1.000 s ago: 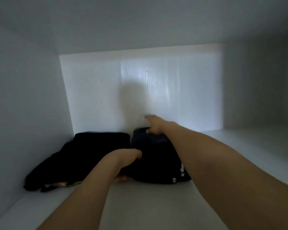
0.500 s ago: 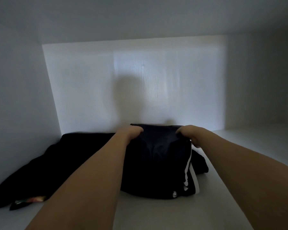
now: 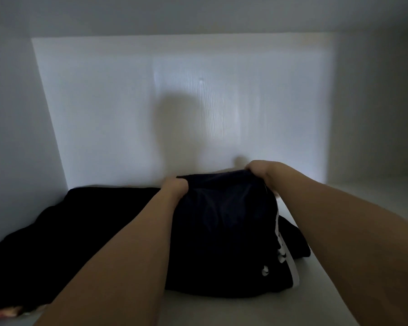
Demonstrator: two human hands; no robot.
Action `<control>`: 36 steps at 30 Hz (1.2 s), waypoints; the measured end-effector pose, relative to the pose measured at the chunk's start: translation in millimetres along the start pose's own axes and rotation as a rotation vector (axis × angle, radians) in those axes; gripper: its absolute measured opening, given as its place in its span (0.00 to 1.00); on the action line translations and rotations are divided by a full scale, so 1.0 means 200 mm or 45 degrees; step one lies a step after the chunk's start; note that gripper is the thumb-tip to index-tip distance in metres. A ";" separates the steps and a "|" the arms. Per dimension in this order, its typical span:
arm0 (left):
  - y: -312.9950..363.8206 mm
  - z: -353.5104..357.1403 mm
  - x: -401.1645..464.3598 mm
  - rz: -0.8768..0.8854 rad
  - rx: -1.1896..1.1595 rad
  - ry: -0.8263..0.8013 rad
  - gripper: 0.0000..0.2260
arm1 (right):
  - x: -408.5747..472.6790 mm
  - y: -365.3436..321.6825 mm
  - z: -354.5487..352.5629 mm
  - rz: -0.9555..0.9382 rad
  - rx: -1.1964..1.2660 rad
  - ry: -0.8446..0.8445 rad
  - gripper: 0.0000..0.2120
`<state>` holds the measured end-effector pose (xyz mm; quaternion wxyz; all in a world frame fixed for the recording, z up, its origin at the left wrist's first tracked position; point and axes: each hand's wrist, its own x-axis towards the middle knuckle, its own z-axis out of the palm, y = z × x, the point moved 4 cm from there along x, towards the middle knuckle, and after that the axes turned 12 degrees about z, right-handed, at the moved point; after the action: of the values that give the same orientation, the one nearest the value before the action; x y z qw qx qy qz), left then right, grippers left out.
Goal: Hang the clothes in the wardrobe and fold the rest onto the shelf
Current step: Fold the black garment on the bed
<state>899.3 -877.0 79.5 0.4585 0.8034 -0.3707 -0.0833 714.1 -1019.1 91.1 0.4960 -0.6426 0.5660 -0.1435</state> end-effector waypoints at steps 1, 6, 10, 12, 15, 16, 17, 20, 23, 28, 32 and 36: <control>-0.04 0.02 0.01 -0.093 -0.050 -0.055 0.17 | 0.04 0.01 0.02 -0.018 0.003 0.018 0.12; -0.04 0.05 -0.04 -0.159 -0.260 -0.250 0.08 | 0.04 0.06 0.04 0.006 -0.067 -0.001 0.09; 0.00 -0.03 -0.06 -0.127 -0.484 0.045 0.09 | 0.00 -0.06 0.02 -0.071 -0.056 -0.007 0.08; -0.01 -0.05 -0.06 -0.181 -0.805 0.165 0.07 | 0.00 -0.14 0.01 -0.180 -0.009 0.114 0.06; -0.04 -0.07 -0.09 -0.082 -0.240 0.173 0.12 | 0.05 -0.13 0.05 -0.259 -0.164 0.312 0.14; -0.04 -0.08 -0.11 0.026 0.093 0.152 0.19 | 0.04 -0.09 0.08 -0.237 -0.244 0.292 0.18; -0.02 -0.06 -0.12 0.151 0.376 0.073 0.23 | 0.04 -0.04 0.12 -0.202 -0.318 0.265 0.24; 0.04 0.07 -0.20 0.345 0.735 -0.392 0.23 | 0.00 0.07 0.13 -0.171 -0.520 0.295 0.36; -0.02 0.16 -0.32 0.398 0.923 -0.582 0.27 | -0.07 0.12 0.12 -0.284 -0.577 0.257 0.32; -0.03 0.14 -0.44 0.439 0.984 -0.501 0.28 | -0.28 0.27 0.13 -0.306 -0.380 0.105 0.28; 0.04 0.12 -0.49 0.464 1.143 -0.485 0.28 | -0.51 0.37 0.10 -0.413 -0.346 0.010 0.20; 0.14 0.14 -0.67 0.513 1.136 -0.452 0.27 | -0.73 0.54 0.03 -0.459 -0.343 -0.033 0.24</control>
<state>775.6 -814.8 58.7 0.0086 0.8068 -0.5896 0.0377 609.8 -874.4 57.3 0.3793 -0.7956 0.4497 -0.1446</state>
